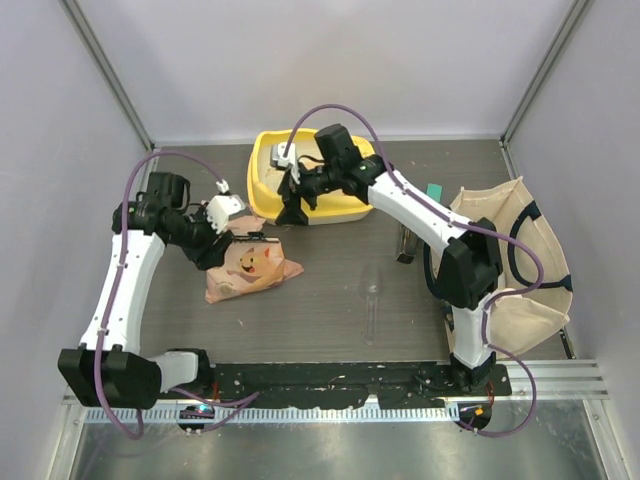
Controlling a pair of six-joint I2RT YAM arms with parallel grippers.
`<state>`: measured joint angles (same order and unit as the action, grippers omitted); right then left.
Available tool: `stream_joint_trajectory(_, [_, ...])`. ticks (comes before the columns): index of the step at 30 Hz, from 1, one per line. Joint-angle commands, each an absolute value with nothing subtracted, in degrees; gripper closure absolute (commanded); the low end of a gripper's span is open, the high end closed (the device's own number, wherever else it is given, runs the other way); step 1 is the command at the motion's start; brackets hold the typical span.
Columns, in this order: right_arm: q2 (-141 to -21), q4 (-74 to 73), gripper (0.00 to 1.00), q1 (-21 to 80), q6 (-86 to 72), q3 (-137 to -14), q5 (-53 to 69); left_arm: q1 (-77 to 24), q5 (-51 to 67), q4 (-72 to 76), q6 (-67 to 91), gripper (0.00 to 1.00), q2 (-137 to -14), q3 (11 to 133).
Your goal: Fill the litter box with clean litter
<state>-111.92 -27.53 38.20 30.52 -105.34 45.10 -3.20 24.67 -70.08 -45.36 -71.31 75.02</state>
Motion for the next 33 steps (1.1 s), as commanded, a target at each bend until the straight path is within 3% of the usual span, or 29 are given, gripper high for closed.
stream_joint_trajectory(1, [-113.3, -24.3, 0.14, 41.0, 28.8, -111.2, 48.0, -1.7, 27.9, -67.7, -43.8, 0.42, -68.1, 70.9])
stream_joint_trajectory(6, [-116.0, -27.5, 0.16, 43.0, 29.7, -114.7, 49.1, -1.4, 25.2, -60.9, -39.2, 0.43, -66.3, 67.3])
stream_joint_trajectory(12, [-115.8, -30.9, 0.19, 43.7, 28.7, -117.9, 49.1, -0.3, 30.8, -59.9, -33.4, 0.43, -65.8, 70.0])
stream_joint_trajectory(28, [-113.0, -31.0, 0.27, 50.0, 29.8, -109.5, 39.1, 7.7, 37.4, -57.4, -10.3, 0.42, -63.8, 70.0])
stream_joint_trajectory(33, [-111.0, -24.9, 0.43, 51.9, 27.3, -105.7, 32.8, 8.8, 37.5, -57.7, -10.0, 0.42, -60.0, 68.6])
